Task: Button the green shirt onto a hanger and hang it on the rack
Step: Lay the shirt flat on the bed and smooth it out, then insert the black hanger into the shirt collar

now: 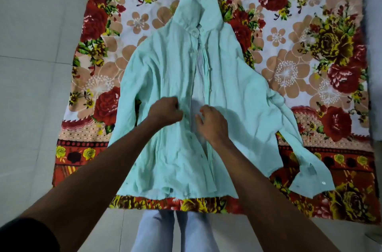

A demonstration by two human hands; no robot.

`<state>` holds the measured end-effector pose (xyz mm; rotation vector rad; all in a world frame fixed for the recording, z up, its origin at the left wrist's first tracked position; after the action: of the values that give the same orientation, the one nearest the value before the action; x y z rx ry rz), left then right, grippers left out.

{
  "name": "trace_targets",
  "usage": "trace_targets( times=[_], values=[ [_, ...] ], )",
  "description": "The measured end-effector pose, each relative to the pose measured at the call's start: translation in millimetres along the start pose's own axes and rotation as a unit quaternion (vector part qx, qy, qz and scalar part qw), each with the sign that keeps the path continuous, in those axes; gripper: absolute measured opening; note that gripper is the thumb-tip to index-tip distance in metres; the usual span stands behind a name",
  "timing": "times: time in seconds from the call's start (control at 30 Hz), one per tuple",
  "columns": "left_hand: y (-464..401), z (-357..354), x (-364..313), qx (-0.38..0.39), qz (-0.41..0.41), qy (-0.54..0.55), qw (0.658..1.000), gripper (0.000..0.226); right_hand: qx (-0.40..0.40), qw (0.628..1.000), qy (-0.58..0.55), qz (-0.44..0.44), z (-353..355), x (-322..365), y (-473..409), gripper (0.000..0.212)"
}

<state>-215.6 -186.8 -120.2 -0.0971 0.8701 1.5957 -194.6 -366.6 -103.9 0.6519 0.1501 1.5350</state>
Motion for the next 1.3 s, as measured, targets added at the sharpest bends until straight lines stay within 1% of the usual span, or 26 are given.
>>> trace_targets(
  times=[0.03,0.1,0.2,0.27,0.37,0.4,0.47,0.57,0.63,0.67,0.7,0.77,0.8,0.83,0.87,0.93,1.07,1.17,1.3],
  values=[
    [-14.7,15.6,-2.8,-0.059,-0.019,0.000,0.998,0.030,-0.006,1.000,-0.002,0.016,5.1,11.8,-16.2,0.027],
    [-45.3,34.6,-4.2,-0.132,-0.055,-0.015,0.990,0.036,-0.023,0.999,0.001,0.049,12.8,33.7,-47.3,0.027],
    [-94.2,53.4,11.3,-0.192,-0.080,-0.050,0.977,0.039,-0.050,0.994,0.022,0.099,17.7,66.2,-93.8,0.027],
    [-137.6,78.3,36.1,-0.228,-0.079,-0.091,0.966,0.042,-0.089,0.985,0.024,0.143,24.1,94.9,-135.3,0.026],
    [-192.8,113.8,74.3,-0.238,-0.078,-0.156,0.956,0.058,-0.152,0.964,0.014,0.219,39.9,136.8,-191.0,0.024],
    [-216.5,128.8,88.7,-0.242,-0.082,-0.173,0.951,0.062,-0.169,0.956,0.020,0.237,47.0,157.4,-222.9,0.024],
    [-220.2,133.1,99.6,-0.255,-0.113,-0.195,0.940,0.066,-0.203,0.942,0.015,0.267,64.0,179.9,-250.8,0.024],
    [-248.1,130.2,108.2,-0.269,-0.135,-0.190,0.935,0.069,-0.248,0.919,0.011,0.307,82.6,206.0,-321.4,0.026],
    [-264.1,121.6,106.4,-0.256,-0.140,-0.183,0.939,0.072,-0.268,0.913,0.023,0.308,89.2,212.9,-363.6,0.031],
    [-271.0,118.8,111.3,-0.248,-0.135,-0.178,0.943,0.073,-0.257,0.921,0.030,0.293,87.0,221.1,-385.8,0.037],
    [-269.5,114.4,111.6,-0.248,-0.135,-0.171,0.944,0.073,-0.238,0.931,0.039,0.274,83.7,224.3,-399.6,0.048],
    [-273.1,115.1,120.9,-0.252,-0.134,-0.172,0.943,0.074,-0.180,0.953,0.081,0.229,72.9,237.5,-433.4,0.078],
    [-277.3,118.2,124.7,-0.249,-0.133,-0.173,0.944,0.075,-0.158,0.959,0.106,0.212,69.0,243.9,-446.8,0.090],
    [-281.8,120.9,127.5,-0.243,-0.132,-0.172,0.946,0.075,-0.142,0.961,0.122,0.204,66.5,249.7,-457.6,0.097],
    [-284.7,122.4,128.6,-0.238,-0.130,-0.174,0.947,0.076,-0.140,0.961,0.128,0.201,66.5,253.2,-464.5,0.100],
    [-289.6,123.2,131.5,-0.229,-0.127,-0.177,0.949,0.077,-0.143,0.963,0.121,0.196,69.6,259.9,-473.2,0.098],
    [-300.4,134.0,142.1,-0.223,-0.118,-0.191,0.949,0.075,-0.105,0.970,0.103,0.191,79.2,284.8,-490.9,0.096],
    [-300.9,136.6,143.8,-0.218,-0.114,-0.187,0.951,0.075,-0.105,0.963,0.065,0.239,90.1,300.3,-491.8,0.097],
    [-303.8,142.1,142.5,-0.225,-0.120,-0.179,0.950,0.075,-0.151,0.940,0.018,0.306,125.5,316.6,-486.2,0.096]
  ],
)
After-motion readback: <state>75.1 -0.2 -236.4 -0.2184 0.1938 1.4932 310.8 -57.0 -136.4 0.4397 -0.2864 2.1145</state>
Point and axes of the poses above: each hand's wrist, its own y-axis away from the middle knuckle, its own z-axis out of the back of the hand, x = y × z, the point moved 5 cm from there along -y, towards the middle knuckle, and after that the axes turned 13 degrees about -z, right-handed, at the moved point
